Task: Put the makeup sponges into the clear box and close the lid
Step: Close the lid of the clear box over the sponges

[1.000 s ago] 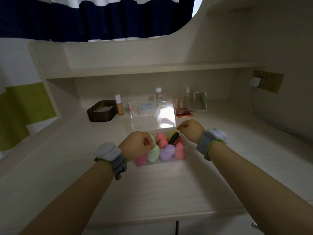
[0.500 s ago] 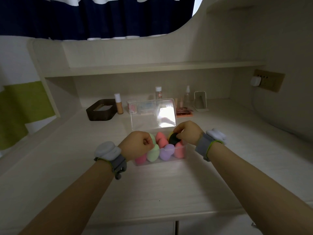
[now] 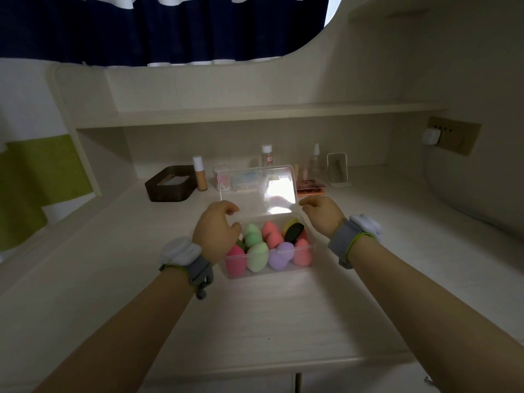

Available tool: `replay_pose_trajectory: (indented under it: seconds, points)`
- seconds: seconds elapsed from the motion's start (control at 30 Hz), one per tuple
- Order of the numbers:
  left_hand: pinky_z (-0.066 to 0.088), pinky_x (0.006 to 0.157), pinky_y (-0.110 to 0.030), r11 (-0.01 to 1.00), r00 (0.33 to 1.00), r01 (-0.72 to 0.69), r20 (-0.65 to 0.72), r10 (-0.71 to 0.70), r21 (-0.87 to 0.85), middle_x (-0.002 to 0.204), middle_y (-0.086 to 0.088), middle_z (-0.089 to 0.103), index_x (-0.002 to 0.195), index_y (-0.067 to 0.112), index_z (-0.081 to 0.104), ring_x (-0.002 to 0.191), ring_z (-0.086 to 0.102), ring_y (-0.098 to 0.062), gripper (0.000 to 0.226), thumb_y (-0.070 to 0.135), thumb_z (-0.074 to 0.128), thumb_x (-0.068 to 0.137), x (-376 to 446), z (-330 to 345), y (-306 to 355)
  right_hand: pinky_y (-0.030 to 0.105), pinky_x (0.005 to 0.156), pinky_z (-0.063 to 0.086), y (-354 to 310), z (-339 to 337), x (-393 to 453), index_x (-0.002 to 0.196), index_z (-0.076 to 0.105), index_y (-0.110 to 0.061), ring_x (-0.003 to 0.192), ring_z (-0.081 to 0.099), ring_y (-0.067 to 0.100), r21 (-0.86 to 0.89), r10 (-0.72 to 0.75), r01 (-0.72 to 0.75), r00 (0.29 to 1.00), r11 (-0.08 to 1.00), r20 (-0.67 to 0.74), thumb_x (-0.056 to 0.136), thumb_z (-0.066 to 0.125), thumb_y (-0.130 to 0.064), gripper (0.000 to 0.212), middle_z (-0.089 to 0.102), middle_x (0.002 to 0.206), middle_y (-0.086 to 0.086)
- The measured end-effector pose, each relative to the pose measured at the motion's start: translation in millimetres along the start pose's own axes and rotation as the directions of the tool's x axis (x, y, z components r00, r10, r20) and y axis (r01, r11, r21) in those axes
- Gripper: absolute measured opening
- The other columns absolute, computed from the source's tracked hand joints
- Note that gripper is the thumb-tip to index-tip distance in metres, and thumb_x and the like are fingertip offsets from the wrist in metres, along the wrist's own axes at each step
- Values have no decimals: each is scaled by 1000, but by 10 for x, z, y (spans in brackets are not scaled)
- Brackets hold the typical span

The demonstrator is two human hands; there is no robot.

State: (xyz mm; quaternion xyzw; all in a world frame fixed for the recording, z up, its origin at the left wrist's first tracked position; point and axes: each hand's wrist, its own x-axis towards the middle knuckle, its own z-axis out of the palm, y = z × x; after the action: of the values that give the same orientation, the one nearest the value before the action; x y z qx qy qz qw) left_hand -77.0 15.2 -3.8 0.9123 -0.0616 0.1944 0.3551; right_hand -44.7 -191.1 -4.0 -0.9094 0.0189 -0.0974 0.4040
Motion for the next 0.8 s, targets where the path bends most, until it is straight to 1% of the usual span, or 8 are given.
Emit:
replay_pose_trajectory:
  seconds: [0.07,0.2,0.33,0.43,0.5,0.63,0.7,0.8]
  points:
    - [40,101,-35,993,993,112,-14,-113,-38,132,-19,49,127,2,46,117,49,-34,48,4,58,81,53,-15,-12,34,111,33,1,-1,52,133,50,-3,132,44,31,36,39,-38,999,999,-9,94,41,-4,40,49,142,16]
    - [42,106,-46,950,961,270,102,-256,-159,139,-19,46,136,4,33,123,48,-35,82,27,56,61,158,-62,-29,36,114,29,-26,17,105,144,32,-4,139,34,31,129,85,-90,995,987,45,92,43,-1,53,35,151,18]
    - [43,98,-37,915,937,338,167,-306,-223,133,-15,48,141,5,25,117,50,-32,74,11,59,75,204,-59,-24,34,112,28,-79,52,125,147,25,-6,142,30,30,187,82,-96,993,978,81,90,46,1,61,28,154,16]
    - [39,82,-29,888,934,350,186,-306,-299,112,-10,54,133,3,33,100,52,-24,57,-1,55,81,244,-25,-29,33,107,32,-117,66,139,146,31,-6,139,34,28,246,68,-88,994,965,88,86,50,2,63,34,152,14]
    - [37,82,-27,872,933,354,192,-304,-338,107,-8,53,128,3,37,100,52,-24,51,-4,54,80,262,-14,-29,29,94,36,-137,66,140,143,36,-6,128,43,27,263,61,-82,994,961,88,84,52,3,61,42,146,14]
    - [40,78,-28,839,932,360,202,-302,-408,106,-8,54,112,5,44,97,50,-22,36,-5,55,79,291,8,-16,33,90,41,-163,61,152,139,41,-2,116,50,28,317,71,-100,992,943,101,82,54,4,58,53,130,16]
    - [40,78,-29,822,929,367,211,-303,-436,109,-13,56,116,-1,45,98,53,-25,39,-4,56,78,300,17,-20,31,82,41,-170,59,153,134,45,-1,103,50,23,361,63,-98,992,927,107,83,53,7,53,55,116,13]
    - [40,87,-31,790,921,389,226,-318,-474,123,-17,54,123,-2,41,114,53,-33,48,-3,56,78,318,23,-33,37,96,40,-156,38,156,135,43,-5,103,46,21,422,85,-127,990,898,116,83,53,7,55,49,110,6]
